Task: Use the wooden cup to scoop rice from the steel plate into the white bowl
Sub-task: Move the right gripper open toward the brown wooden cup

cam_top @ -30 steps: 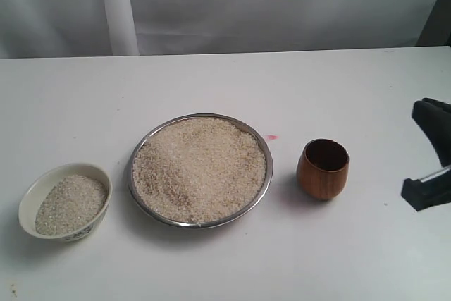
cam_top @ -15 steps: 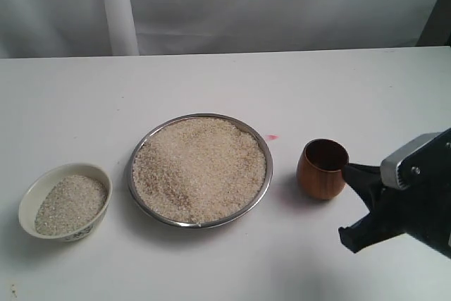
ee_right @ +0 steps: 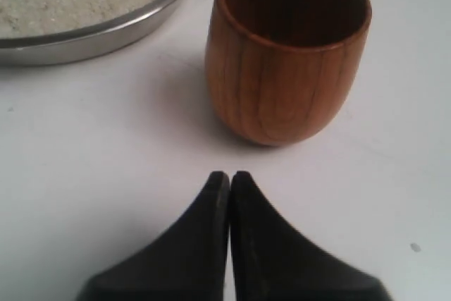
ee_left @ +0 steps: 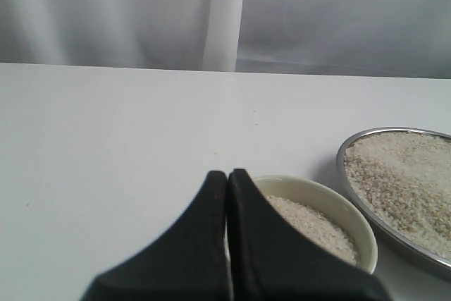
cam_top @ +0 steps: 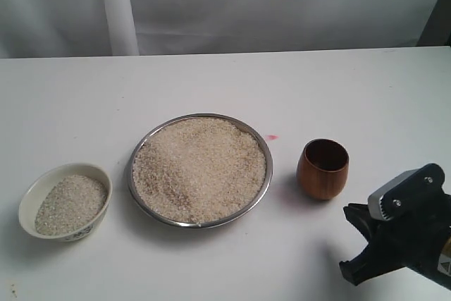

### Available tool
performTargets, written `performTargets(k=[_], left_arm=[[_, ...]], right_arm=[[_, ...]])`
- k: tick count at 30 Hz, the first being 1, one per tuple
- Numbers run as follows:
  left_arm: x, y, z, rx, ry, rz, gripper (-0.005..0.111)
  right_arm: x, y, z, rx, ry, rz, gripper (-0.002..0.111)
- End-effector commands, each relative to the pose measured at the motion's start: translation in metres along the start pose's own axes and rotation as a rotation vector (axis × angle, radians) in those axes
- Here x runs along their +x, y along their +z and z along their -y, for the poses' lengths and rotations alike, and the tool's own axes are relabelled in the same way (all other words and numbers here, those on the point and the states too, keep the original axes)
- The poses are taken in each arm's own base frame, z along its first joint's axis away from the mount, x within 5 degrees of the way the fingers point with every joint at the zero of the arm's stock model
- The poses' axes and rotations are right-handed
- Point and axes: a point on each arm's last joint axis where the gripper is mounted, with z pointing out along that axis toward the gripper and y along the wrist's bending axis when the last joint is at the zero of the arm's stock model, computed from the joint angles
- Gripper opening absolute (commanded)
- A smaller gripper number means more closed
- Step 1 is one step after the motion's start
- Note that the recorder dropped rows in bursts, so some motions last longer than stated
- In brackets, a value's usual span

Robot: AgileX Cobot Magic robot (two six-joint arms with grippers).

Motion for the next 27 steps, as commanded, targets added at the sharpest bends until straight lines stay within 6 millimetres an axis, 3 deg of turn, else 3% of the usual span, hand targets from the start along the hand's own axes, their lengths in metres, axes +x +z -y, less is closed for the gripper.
performTargets(k=[1,5,7,11,13,20,27], left_arm=[[-0.002,0.0,0.0,0.007,-0.01,0.011,0.0],[-0.002,0.0,0.0,0.007,-0.01,0.011,0.0],[-0.002,0.0,0.0,0.007,-0.007,0.011,0.0],[-0.002,0.0,0.0,0.007,-0.007,0.011,0.0],[-0.002,0.0,0.0,0.007,-0.007,0.011,0.0],[-0.002,0.0,0.0,0.007,-0.01,0.011,0.0],[-0.002,0.0,0.0,0.007,-0.007,0.011,0.0]], right_arm=[[0.008,0.007,0.0,-0.002,0.021,-0.005,0.0],[0.008,0.008,0.0,-0.003,0.026,-0.007,0.002],[0.008,0.008,0.0,-0.003,-0.002,-0.007,0.016],[0.007,0.008,0.004,0.047,0.022,-0.001,0.082],[0.005,0.008,0.006,0.058,0.03,0.013,0.101],[-0.002,0.008,0.006,0.061,0.141,0.096,0.104],[-0.012,0.007,0.006,0.05,0.131,0.208,0.104]])
